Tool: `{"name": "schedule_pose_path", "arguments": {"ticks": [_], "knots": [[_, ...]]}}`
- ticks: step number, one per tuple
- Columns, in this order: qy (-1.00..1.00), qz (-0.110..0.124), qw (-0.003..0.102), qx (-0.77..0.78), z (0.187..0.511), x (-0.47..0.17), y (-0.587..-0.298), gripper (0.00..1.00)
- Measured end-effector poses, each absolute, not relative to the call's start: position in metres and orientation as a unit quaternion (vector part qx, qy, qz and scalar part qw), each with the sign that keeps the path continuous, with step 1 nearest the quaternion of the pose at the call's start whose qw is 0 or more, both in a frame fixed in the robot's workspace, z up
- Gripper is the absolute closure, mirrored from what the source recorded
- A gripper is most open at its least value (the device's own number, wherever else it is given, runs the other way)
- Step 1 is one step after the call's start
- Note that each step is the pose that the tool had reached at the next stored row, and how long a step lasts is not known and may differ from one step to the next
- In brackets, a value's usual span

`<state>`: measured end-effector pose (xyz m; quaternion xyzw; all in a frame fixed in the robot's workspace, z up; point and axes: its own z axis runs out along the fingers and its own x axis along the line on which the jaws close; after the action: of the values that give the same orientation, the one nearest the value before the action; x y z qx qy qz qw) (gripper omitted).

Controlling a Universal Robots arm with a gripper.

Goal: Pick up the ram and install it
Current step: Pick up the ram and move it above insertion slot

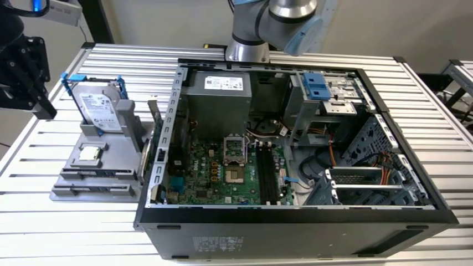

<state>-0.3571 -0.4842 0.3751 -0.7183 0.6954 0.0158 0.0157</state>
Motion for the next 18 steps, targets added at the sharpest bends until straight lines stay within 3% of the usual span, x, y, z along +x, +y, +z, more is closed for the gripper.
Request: {"name": "schedule_pose_path", "arguments": {"ticks": [11,12,18], "knots": [[0.698,0.016,0.016,-0.716,0.3742,-0.3613,-0.4836,1.0],[0.698,0.016,0.016,-0.716,0.3743,-0.3613,-0.4836,0.0],[0.698,0.016,0.016,-0.716,0.3742,-0.3613,-0.4836,0.0]]}}
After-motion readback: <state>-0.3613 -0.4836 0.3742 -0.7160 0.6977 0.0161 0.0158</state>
